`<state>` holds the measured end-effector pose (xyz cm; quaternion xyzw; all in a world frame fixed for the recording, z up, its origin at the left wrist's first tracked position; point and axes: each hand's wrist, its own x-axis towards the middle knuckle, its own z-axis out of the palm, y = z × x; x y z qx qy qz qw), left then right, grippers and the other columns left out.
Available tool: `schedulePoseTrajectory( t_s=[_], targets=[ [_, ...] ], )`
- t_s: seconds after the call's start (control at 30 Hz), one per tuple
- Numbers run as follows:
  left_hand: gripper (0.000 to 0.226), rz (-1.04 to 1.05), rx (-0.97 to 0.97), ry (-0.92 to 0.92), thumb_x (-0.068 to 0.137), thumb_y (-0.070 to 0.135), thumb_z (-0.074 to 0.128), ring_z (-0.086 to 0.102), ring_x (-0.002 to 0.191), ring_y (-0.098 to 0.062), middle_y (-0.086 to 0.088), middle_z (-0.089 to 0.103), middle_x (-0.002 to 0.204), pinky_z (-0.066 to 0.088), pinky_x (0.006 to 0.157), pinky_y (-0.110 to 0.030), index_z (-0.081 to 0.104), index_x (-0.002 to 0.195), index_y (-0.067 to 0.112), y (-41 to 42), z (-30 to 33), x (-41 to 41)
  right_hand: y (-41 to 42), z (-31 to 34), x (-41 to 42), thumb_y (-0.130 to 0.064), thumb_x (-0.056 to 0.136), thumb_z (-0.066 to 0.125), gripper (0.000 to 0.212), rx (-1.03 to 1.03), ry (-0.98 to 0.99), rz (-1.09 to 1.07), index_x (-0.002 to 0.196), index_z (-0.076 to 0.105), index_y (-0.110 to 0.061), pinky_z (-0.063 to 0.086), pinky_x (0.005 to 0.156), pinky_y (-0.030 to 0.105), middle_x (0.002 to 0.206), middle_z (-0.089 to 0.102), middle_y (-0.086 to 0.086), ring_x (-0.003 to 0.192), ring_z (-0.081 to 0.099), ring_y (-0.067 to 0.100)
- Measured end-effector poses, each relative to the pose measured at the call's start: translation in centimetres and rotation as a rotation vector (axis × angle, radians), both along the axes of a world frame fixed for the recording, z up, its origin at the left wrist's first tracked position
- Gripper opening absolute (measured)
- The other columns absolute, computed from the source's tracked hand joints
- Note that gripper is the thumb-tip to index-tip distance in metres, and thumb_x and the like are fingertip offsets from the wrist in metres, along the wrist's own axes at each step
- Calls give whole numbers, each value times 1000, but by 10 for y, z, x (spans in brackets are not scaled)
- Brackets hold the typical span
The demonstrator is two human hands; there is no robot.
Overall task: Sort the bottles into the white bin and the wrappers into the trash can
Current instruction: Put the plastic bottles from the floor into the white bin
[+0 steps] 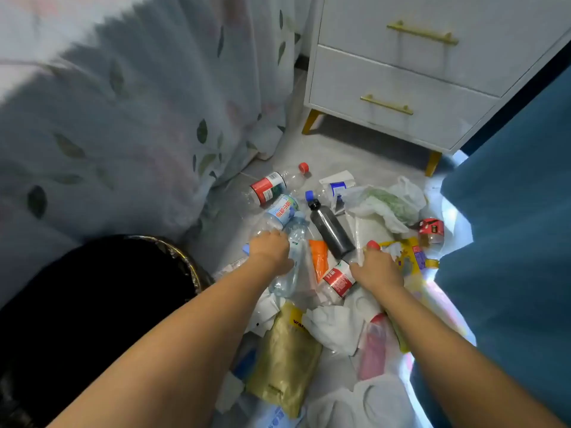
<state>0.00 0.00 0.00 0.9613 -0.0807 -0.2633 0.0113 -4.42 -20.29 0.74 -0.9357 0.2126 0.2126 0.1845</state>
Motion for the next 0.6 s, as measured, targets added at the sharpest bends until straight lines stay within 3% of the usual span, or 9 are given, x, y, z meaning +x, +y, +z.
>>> schedulePoseTrajectory(
  t_s=[0.13,0.27,0.4,0.5,0.6],
  targets=[
    [73,204,-61,32,83,55,57,50,120,-28,-11,50,133,46,94,-39,41,136,7,-10,-35,0,-3,-39,2,-53,80,61,68,165,21,-291,128,49,-7,49,81,33,123,57,17,109,57,36],
    [82,375,-171,48,77,60,64,56,112,-26,-10,53,128,51,87,-35,41,134,5,-20,-60,0,-3,-62,2,-59,73,66,76,341,71,-541,122,54,-2,57,62,38,117,61,16,99,60,35],
    [73,509,-238,101,72,61,69,60,98,-22,-3,58,109,52,79,-32,48,120,10,-23,-74,-3,2,-79,8,-62,65,71,83,363,15,-615,117,54,0,59,70,43,109,64,18,90,64,33],
    [61,596,-299,77,70,56,73,61,93,-22,-4,62,105,53,78,-34,50,111,16,-22,-83,-4,5,-90,12,-55,61,78,93,356,-78,-680,127,42,-1,59,71,45,113,62,20,91,66,36],
    [54,624,-353,90,71,55,71,60,92,-22,-1,60,101,52,78,-34,48,103,19,-15,-81,-6,5,-92,13,-51,68,75,77,308,-108,-609,120,51,-1,55,67,36,112,63,19,91,64,34]
  ],
)
